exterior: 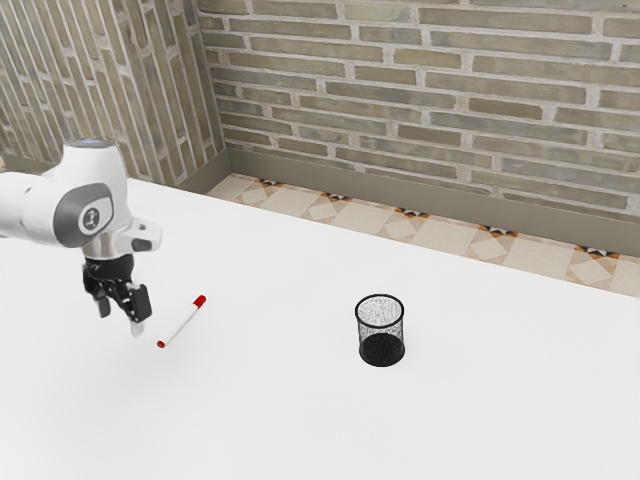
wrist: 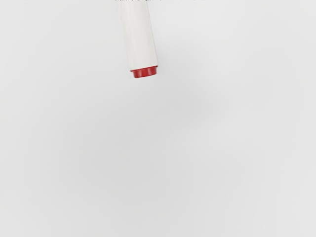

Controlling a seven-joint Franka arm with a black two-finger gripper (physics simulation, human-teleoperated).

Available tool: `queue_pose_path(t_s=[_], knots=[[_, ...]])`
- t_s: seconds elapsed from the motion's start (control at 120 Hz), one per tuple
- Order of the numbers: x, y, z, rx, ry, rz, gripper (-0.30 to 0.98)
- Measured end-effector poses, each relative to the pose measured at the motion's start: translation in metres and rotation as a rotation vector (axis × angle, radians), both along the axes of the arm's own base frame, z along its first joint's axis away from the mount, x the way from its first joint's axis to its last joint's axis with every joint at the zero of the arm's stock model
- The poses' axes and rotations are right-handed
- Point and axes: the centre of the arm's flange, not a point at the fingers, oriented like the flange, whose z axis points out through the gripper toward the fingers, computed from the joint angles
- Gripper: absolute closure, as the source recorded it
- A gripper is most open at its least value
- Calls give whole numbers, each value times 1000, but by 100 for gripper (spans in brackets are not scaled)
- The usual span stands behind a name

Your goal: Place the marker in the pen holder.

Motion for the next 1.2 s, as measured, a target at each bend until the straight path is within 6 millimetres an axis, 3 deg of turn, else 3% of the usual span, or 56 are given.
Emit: queue_pose_path(t_s=[0.1, 0.167, 0.275, 0.35, 0.567, 0.767, 0.892, 1.2], knots=[[6, 20, -10, -3, -74, 22, 0], [32, 29, -3, -27, -122, 69, 0], [74, -30, -14, -63, -109, 3, 0], [86, -41, -27, -64, -90, -11, 0], [92, -38, -62, -49, -43, -26, 0], [127, -30, -65, -31, -53, -20, 0], [128, -14, -73, -21, -37, -6, 0], [146, -9, -86, -9, -29, -18, 0]])
